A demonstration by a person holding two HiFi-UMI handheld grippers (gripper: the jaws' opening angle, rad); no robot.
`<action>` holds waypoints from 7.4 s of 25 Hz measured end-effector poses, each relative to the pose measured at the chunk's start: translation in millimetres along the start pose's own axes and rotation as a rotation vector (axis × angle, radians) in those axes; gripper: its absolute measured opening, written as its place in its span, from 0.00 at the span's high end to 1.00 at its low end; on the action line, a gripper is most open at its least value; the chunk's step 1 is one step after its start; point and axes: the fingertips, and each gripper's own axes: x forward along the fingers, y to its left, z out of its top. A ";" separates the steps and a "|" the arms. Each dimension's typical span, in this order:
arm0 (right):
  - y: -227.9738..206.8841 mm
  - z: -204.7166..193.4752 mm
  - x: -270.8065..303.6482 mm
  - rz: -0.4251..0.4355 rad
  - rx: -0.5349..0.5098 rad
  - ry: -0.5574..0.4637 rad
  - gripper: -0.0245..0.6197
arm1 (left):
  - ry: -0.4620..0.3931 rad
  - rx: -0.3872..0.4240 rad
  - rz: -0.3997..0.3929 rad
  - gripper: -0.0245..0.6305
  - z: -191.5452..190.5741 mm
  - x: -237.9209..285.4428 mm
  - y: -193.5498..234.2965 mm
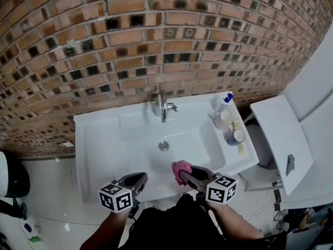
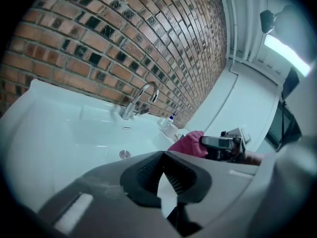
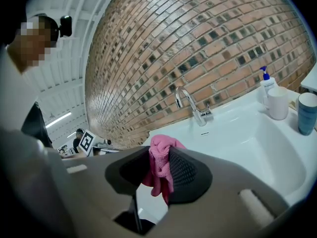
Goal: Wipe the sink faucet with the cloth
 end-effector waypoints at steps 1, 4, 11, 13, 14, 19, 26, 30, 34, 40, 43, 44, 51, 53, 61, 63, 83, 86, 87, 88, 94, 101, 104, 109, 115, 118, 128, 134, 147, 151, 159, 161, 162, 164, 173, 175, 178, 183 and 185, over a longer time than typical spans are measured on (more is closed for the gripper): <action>-4.2 6.5 3.3 0.010 -0.001 0.000 0.79 | -0.007 -0.002 0.013 0.95 3.3 -0.2 1.3; -16.6 31.6 13.4 0.045 -0.021 -0.004 0.79 | -0.031 -0.014 0.056 0.95 13.3 0.9 6.6; -66.1 95.1 39.2 0.084 -0.038 -0.057 0.79 | -0.077 -0.050 0.132 0.95 38.5 26.2 13.9; -86.1 106.0 49.0 0.077 -0.023 -0.062 0.79 | -0.079 -0.060 0.149 0.95 43.5 36.0 15.5; -97.3 110.3 54.0 0.072 -0.015 -0.063 0.79 | -0.078 -0.067 0.155 0.95 45.0 41.4 16.0; -160.9 122.1 78.5 0.028 0.048 -0.069 0.79 | -0.056 -0.104 0.181 0.95 48.6 68.2 22.0; -241.9 130.1 124.0 0.041 0.299 -0.101 0.79 | -0.043 -0.167 0.206 0.95 50.4 100.9 33.4; -272.3 131.5 148.5 0.014 0.359 -0.086 0.79 | -0.035 -0.195 0.227 0.95 47.7 108.7 38.4; -286.1 137.7 168.5 0.028 0.377 -0.088 0.79 | -0.025 -0.204 0.248 0.95 47.0 114.8 44.5; -282.6 145.2 197.0 0.074 0.379 -0.078 0.79 | -0.021 -0.209 0.258 0.95 51.4 122.9 48.2; -278.4 145.9 202.8 0.075 0.379 -0.068 0.79 | -0.019 -0.208 0.258 0.95 52.0 123.3 46.6; -277.3 145.6 202.4 0.070 0.380 -0.065 0.79 | -0.017 -0.209 0.259 0.95 51.2 122.9 46.3; -250.3 153.1 193.5 0.119 0.313 -0.063 0.79 | -0.003 -0.203 0.237 0.95 45.0 121.4 41.6; -240.7 155.3 188.5 0.134 0.282 -0.065 0.79 | 0.001 -0.197 0.224 0.95 44.0 120.5 38.6; -213.0 159.6 165.8 0.145 0.195 -0.094 0.79 | 0.018 -0.155 0.189 0.95 40.5 105.8 29.9; -207.3 159.2 160.1 0.130 0.167 -0.104 0.79 | 0.026 -0.142 0.184 0.95 39.2 100.9 28.6; -164.1 97.8 171.1 0.066 0.291 -0.121 0.79 | 0.041 -0.095 0.152 0.95 49.3 77.0 45.6; -192.1 88.6 187.9 0.012 0.496 -0.182 0.79 | 0.042 -0.105 0.164 0.95 45.3 71.7 47.5; -200.0 85.1 193.3 -0.005 0.528 -0.189 0.79 | 0.043 -0.111 0.171 0.95 43.2 69.6 48.6; -206.2 82.1 198.2 -0.019 0.543 -0.190 0.79 | 0.043 -0.116 0.178 0.95 41.3 67.5 49.9; -221.9 90.5 215.5 -0.039 0.562 -0.252 0.79 | 0.031 -0.160 0.232 0.95 33.9 54.7 62.1; -220.7 98.6 217.5 -0.042 0.683 -0.296 0.79 | 0.021 -0.190 0.247 0.95 31.8 51.5 66.9; -220.8 102.8 215.0 -0.048 0.740 -0.320 0.79 | 0.021 -0.184 0.237 0.95 34.5 53.3 64.8; -213.7 122.0 211.7 -0.024 0.762 -0.370 0.79 | 0.023 -0.170 0.223 0.95 35.9 50.8 59.4; -213.4 122.9 211.8 0.007 0.722 -0.361 0.79 | 0.013 -0.165 0.230 0.95 31.6 40.5 57.0; -211.9 118.0 211.1 0.022 0.657 -0.332 0.79 | 0.003 -0.165 0.241 0.95 29.3 34.6 56.1; -213.3 66.6 241.6 0.018 0.717 -0.191 0.79 | -0.030 -0.203 0.295 0.95 13.2 10.9 50.2; -213.6 78.2 250.9 0.032 0.728 -0.208 0.79 | -0.060 -0.239 0.357 0.95 1.6 -9.3 51.0; -151.7 174.1 208.4 0.313 0.682 -0.402 0.79 | -0.072 -0.165 0.296 0.95 14.9 -1.1 31.0; -140.8 187.0 202.1 0.357 0.714 -0.409 0.79 | -0.080 -0.148 0.293 0.95 16.1 -3.8 26.9; -108.5 205.5 176.0 0.487 0.686 -0.438 0.80 | -0.101 -0.148 0.275 0.95 5.4 -8.6 14.3; -102.8 204.1 169.2 0.522 0.680 -0.440 0.80 | -0.100 -0.151 0.267 0.95 -0.2 -9.0 11.4; -100.6 202.5 166.2 0.538 0.676 -0.437 0.80 | -0.099 -0.153 0.263 0.95 -2.7 -9.3 9.9; -97.2 198.6 160.9 0.569 0.674 -0.425 0.80 | -0.099 -0.152 0.254 0.95 -6.0 -10.3 7.1; -90.9 181.4 140.7 0.561 0.610 -0.414 0.82 | -0.088 -0.118 0.222 0.95 -14.6 -20.4 -0.4; -91.7 177.2 138.4 0.540 0.583 -0.410 0.82 | -0.082 -0.111 0.215 0.95 -18.1 -22.8 -1.4; -92.9 168.0 137.3 0.515 0.560 -0.394 0.82 | -0.079 -0.102 0.211 0.95 -21.3 -28.2 -2.1; -100.2 143.7 138.1 0.468 0.596 -0.364 0.82 | -0.075 -0.091 0.197 0.95 -24.8 -36.4 -4.4; -103.2 136.2 137.2 0.465 0.642 -0.376 0.82 | -0.070 -0.087 0.191 0.95 -27.4 -38.7 -4.7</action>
